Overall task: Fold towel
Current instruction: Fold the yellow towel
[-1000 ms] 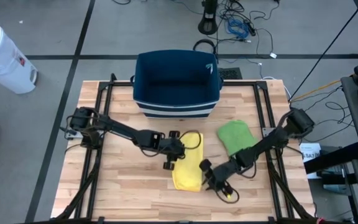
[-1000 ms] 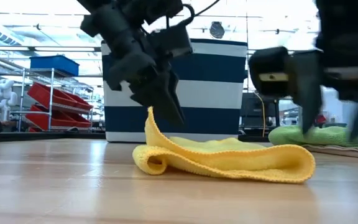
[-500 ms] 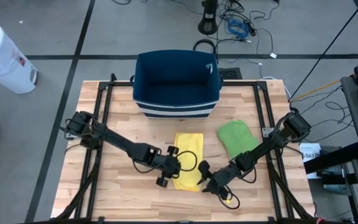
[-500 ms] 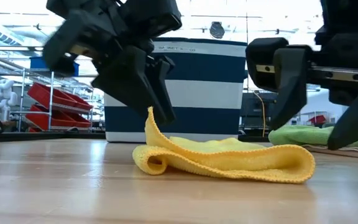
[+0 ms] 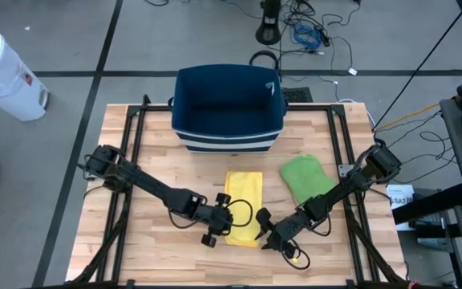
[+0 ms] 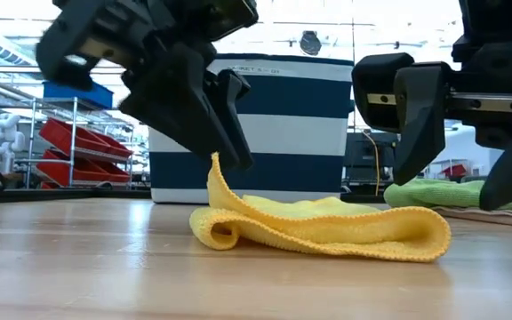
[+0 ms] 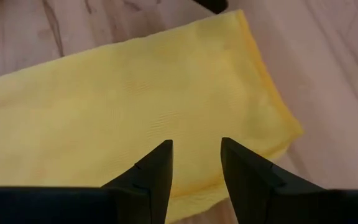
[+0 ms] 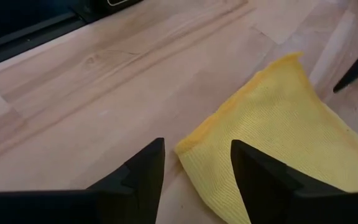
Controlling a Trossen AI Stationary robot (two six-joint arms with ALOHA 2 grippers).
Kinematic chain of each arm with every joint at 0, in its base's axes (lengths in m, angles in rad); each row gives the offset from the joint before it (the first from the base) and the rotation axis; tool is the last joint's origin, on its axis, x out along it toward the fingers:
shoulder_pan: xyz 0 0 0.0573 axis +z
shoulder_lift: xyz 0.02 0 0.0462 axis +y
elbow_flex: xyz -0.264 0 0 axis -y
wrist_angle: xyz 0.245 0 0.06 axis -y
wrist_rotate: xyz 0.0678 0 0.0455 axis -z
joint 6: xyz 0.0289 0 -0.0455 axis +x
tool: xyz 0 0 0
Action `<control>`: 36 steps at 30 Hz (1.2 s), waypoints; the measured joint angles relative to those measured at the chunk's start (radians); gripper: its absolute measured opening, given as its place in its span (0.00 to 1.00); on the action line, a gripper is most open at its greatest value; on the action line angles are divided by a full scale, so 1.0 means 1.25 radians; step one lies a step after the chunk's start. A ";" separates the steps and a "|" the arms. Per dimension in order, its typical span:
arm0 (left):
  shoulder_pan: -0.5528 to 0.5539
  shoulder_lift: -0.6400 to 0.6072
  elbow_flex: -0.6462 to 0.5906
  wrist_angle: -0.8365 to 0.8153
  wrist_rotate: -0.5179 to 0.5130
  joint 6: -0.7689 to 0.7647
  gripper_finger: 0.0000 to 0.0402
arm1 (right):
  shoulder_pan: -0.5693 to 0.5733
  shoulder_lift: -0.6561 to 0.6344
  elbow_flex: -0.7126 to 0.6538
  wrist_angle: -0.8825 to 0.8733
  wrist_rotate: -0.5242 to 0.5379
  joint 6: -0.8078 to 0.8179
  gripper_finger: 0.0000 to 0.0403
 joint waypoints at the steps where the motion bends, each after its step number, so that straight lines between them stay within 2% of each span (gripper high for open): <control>1: 0.003 0.003 0.000 0.003 -0.001 -0.001 0.35 | -0.001 0.000 0.000 0.000 0.000 -0.001 0.42; 8: 0.022 0.014 0.000 0.010 -0.002 0.002 0.35 | -0.006 0.000 0.000 0.001 -0.023 -0.002 0.39; 15: 0.027 0.014 0.000 0.015 -0.003 0.098 0.35 | -0.016 0.000 0.000 0.005 -0.063 -0.036 0.39; 27: 0.046 0.014 0.000 0.005 -0.005 0.104 0.35 | -0.038 0.088 0.001 0.084 -0.078 -0.075 0.38; 31: 0.056 0.014 0.000 -0.052 -0.022 0.130 0.35 | -0.038 0.087 0.001 0.082 -0.063 -0.075 0.29; 36: 0.084 0.014 0.000 -0.081 -0.050 0.142 0.35 | -0.038 0.087 0.001 0.079 -0.057 -0.069 0.05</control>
